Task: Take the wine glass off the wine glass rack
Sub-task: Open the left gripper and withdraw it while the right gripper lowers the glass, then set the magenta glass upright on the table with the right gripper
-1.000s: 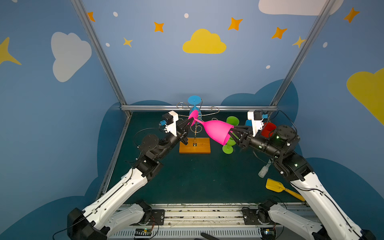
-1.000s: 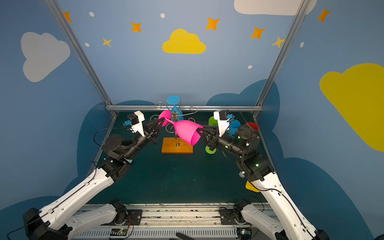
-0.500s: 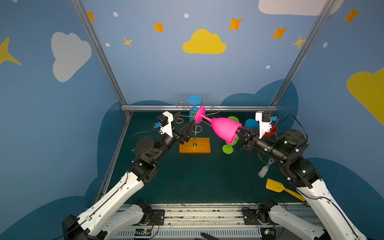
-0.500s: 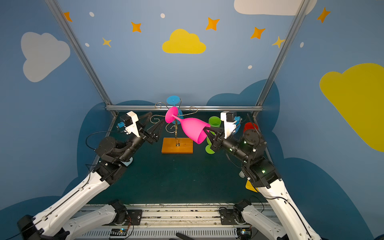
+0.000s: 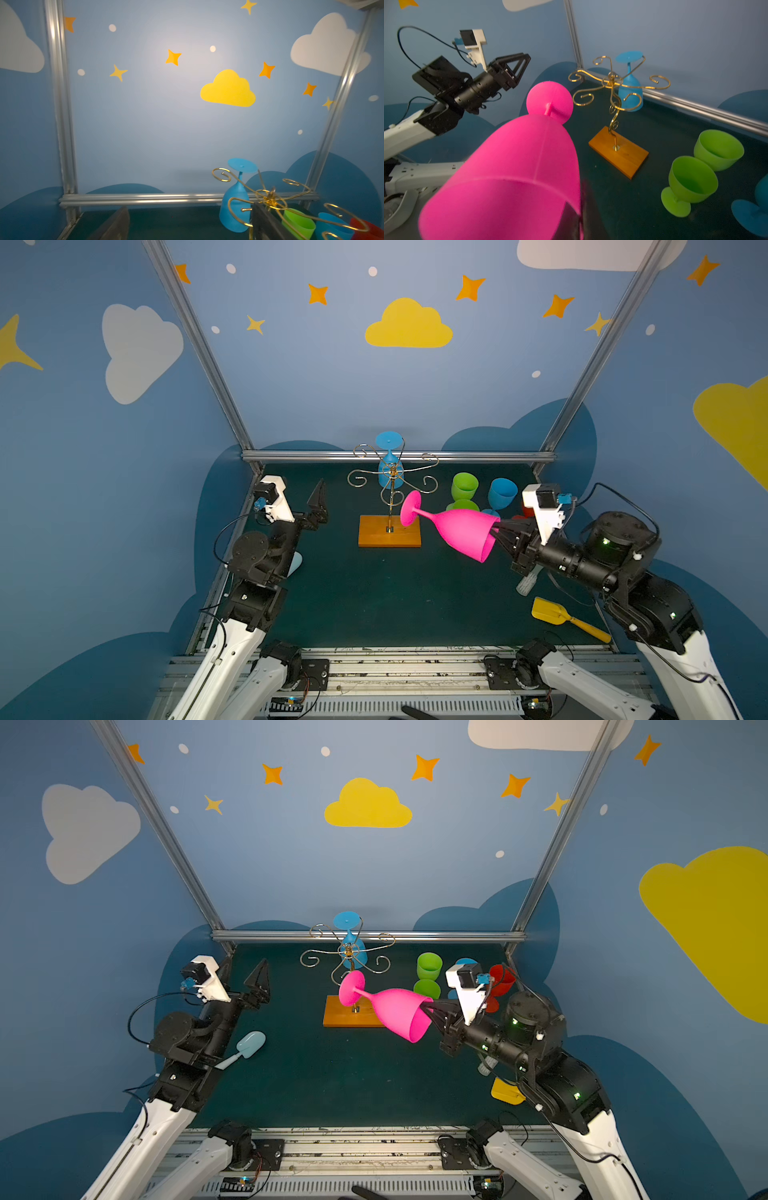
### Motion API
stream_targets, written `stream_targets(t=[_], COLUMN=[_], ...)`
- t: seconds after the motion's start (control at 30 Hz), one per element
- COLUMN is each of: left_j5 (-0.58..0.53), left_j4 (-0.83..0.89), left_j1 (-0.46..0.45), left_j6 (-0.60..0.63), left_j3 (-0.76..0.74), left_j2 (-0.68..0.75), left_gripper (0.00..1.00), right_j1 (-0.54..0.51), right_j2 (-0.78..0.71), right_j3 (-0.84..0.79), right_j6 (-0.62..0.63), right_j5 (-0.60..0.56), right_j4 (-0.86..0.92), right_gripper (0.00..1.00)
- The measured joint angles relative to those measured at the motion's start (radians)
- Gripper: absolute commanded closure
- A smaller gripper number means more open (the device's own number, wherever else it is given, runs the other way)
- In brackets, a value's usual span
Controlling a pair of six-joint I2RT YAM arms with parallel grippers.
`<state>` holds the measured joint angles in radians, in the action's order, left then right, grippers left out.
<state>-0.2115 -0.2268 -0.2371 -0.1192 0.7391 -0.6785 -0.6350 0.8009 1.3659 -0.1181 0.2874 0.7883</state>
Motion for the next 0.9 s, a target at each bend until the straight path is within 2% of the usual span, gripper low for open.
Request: stream_targets(t=[0.2, 0.43, 0.67, 0.9], left_j5=[-0.002, 0.044, 0.083, 0.097], left_j4=[0.054, 0.090, 0.101, 0.105], left_j1=[0.118, 0.209, 0.256, 0.270], left_j6=[-0.039, -0.099, -0.153, -0.179], left_j3=[-0.092, -0.102, -0.102, -0.102], left_j2=[0.040, 0.045, 0.046, 0.050], left_gripper=[0.10, 0.10, 0.10, 0.10], right_j1=[-0.014, -0.015, -0.015, -0.015], right_j2=[0.011, 0.083, 0.202, 0.357], right_j3=[-0.101, -0.180, -0.188, -0.191], right_j6=[0.007, -0.032, -0.065, -0.072], right_j5=[-0.063, -0.204, -0.342, -0.402], right_j4=[0.149, 0.245, 0.259, 0.232], right_gripper=[1.00, 1.00, 1.00, 1.00])
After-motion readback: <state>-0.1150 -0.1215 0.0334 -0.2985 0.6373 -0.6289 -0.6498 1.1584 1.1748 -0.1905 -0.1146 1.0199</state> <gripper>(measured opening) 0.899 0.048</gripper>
